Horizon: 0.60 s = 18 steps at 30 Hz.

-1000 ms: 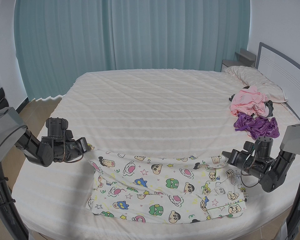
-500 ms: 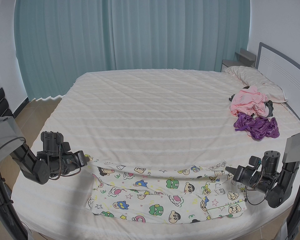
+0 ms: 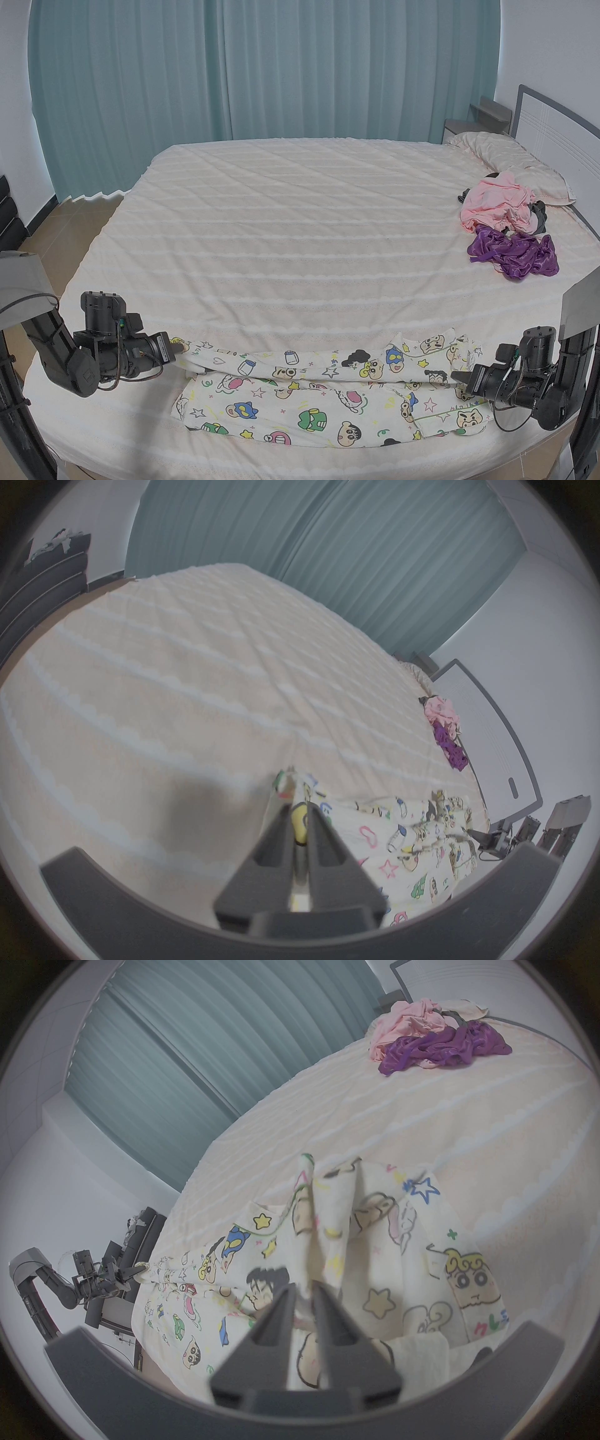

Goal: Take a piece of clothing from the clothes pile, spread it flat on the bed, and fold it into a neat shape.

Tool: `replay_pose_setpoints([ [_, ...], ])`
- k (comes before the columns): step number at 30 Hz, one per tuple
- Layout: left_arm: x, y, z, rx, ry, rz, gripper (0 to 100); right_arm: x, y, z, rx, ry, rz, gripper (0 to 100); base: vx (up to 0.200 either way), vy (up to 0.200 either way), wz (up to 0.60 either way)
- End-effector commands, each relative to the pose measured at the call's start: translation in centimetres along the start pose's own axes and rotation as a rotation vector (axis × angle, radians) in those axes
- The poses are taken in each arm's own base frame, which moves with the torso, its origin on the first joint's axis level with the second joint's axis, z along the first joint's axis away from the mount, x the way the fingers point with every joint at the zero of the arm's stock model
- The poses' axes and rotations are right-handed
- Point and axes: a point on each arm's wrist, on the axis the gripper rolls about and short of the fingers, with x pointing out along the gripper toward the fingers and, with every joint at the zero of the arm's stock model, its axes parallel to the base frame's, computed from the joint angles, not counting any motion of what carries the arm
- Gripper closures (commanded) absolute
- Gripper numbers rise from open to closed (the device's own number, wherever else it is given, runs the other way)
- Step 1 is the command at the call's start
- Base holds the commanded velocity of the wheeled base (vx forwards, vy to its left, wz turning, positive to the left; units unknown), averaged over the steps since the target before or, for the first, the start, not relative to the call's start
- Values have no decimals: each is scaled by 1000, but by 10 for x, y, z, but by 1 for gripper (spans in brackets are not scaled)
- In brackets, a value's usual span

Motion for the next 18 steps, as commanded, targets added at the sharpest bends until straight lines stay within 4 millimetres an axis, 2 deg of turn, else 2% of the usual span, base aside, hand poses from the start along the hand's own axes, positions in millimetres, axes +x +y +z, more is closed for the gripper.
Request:
replay_pose_setpoints([
  [1,1,3,-13,-10,51,11,0,1,-4,-6,14,31,-21,0,0,0,0],
  [6,0,3,-16,-20,58,12,0,0,-5,-3,29,16,-21,0,0,0,0],
  [11,-9,1,-16,-35,41,13,0,-7,-3,6,91,-39,-12,0,0,0,0],
  [18,-15,-3,-11,-192,12,-1,0,0,-2,15,214,-82,7,0,0,0,0],
])
